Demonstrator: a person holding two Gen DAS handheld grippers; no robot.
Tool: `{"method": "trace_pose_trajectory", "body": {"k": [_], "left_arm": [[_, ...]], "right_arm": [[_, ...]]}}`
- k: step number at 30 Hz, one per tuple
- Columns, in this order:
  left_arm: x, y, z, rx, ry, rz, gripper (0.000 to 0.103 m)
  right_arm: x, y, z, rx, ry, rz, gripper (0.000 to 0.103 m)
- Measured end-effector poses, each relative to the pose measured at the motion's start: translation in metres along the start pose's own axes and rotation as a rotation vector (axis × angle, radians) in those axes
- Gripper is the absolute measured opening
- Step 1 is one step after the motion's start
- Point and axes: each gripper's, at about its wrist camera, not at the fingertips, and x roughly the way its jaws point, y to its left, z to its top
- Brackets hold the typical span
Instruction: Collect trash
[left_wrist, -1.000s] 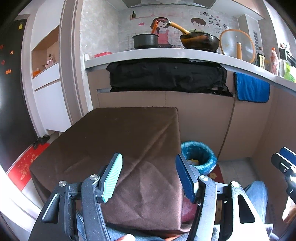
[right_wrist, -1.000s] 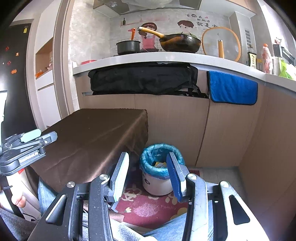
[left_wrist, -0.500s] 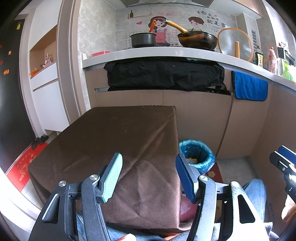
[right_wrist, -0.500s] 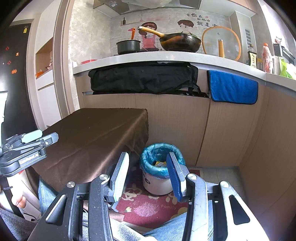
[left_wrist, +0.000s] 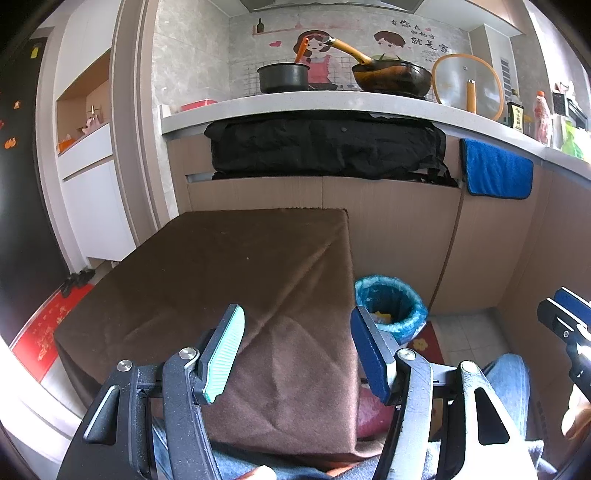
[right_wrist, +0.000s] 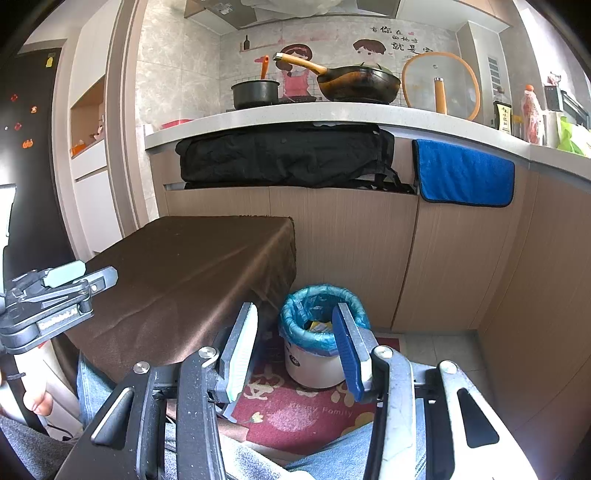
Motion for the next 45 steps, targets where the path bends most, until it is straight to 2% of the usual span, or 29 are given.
{"method": "trace_pose_trajectory", "body": {"k": [45], "left_arm": [[0.001,-0.002,-0.004,0.004,0.01,-0.02,0.061]], "right_arm": [[-0.005,0.009,-0.004,0.012,-0.006,-0.022,0.04]]}}
